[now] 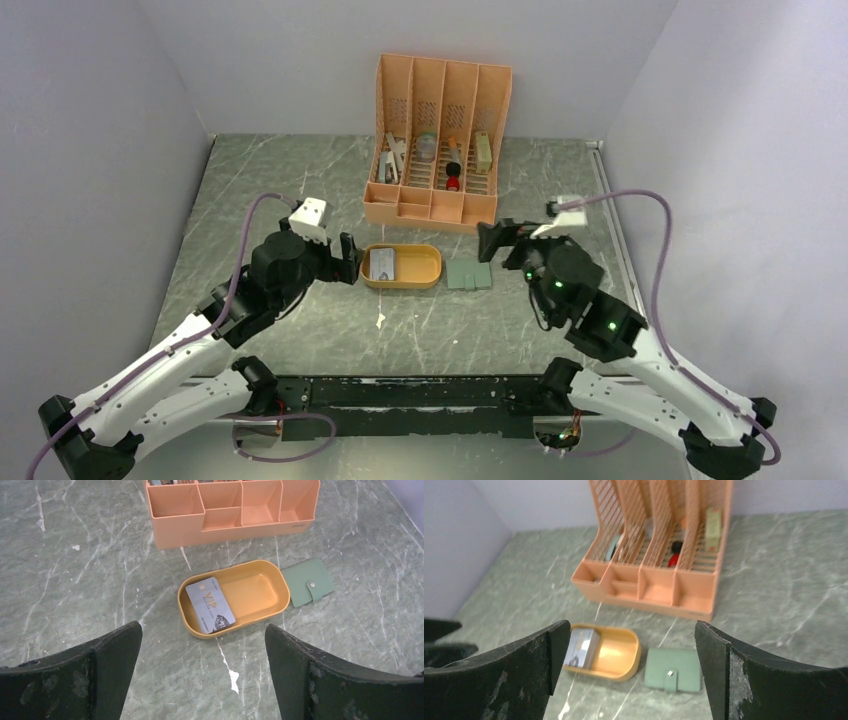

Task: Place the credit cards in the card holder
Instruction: Move the card holder to the center of the board.

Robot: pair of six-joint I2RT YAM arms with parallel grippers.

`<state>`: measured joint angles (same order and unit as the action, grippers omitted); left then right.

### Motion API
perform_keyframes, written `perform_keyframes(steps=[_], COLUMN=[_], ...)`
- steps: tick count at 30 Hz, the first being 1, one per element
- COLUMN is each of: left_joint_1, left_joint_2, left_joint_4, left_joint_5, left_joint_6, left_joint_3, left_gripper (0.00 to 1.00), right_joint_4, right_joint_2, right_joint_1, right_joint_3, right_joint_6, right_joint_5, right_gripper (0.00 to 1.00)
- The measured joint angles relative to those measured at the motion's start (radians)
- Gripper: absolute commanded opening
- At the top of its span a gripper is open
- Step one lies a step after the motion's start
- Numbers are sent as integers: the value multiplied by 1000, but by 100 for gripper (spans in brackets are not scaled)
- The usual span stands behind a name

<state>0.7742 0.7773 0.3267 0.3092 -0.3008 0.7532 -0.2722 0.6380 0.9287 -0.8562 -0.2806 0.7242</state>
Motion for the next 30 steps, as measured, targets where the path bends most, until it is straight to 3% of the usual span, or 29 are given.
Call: perform_keyframes(steps=[6,13,21,25,30], left_joint_1=[0,0,0,0,0], left_joint_2=[4,46,124,176,190], left_joint_4=[3,3,21,21,21], left_joint_5=[-22,-105,-115,-113,-109], left_joint_6=[-77,-275,-402,-416,-423], left_joint_3=[-8,-154,-196,-187,-185], left_gripper=[98,91,87,85,85], right_joint_4=[-10,-30,48,66,105], right_joint_2=[130,262,329,349,413], right_joint_1=[0,-19,-254,-310,-343], right_joint_3=[68,146,246,268,268], right_joint_6=[-132,-293,-397,-406,-403], right_joint_5=[-167,-258,-464,-534,-586], right_gripper=[97,83,67,60,57])
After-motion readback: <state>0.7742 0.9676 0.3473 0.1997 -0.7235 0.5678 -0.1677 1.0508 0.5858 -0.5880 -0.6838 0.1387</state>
